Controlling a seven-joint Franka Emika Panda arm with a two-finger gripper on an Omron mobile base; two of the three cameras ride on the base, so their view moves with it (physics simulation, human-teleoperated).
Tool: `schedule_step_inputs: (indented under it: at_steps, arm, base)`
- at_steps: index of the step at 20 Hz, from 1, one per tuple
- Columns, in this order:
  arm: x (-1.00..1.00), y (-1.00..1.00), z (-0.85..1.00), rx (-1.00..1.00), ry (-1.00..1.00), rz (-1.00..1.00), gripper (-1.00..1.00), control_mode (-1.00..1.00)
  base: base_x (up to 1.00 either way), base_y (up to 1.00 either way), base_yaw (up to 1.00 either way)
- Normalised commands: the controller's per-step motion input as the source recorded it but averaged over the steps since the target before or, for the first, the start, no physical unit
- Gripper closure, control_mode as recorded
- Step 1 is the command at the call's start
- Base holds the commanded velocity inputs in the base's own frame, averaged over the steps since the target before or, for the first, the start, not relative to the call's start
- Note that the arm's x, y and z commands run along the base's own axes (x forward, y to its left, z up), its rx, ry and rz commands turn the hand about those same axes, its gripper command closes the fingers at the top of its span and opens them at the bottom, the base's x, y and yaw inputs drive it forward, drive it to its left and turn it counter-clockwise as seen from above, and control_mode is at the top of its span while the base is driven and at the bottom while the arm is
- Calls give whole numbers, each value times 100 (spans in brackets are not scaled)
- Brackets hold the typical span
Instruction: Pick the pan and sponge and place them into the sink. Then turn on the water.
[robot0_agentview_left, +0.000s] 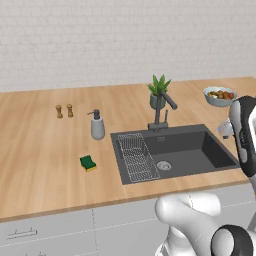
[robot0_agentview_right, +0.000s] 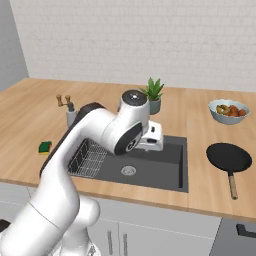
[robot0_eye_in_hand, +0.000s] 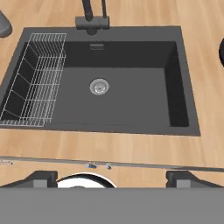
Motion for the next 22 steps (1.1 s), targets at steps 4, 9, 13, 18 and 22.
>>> schedule_step_inputs:
  at_steps: [4, 9, 13, 18, 22]
  arm:
    - [-15, -92, -14, -19, 0, -3, -100, -100]
    - [-5, -98, -18, -7, 0, 0, -100, -100]
    - [0, -97, -31, 0, 2, 0, -100, -100]
    - [1, -74, -21, 0, 7, -4, -100, -100]
    - [15, -58, -9, 0, 10, -6, -100, -100]
  base:
    - [0, 0, 0]
    - [0, 0, 0]
    - [0, 0, 0]
    - [0, 0, 0]
    - [0, 0, 0]
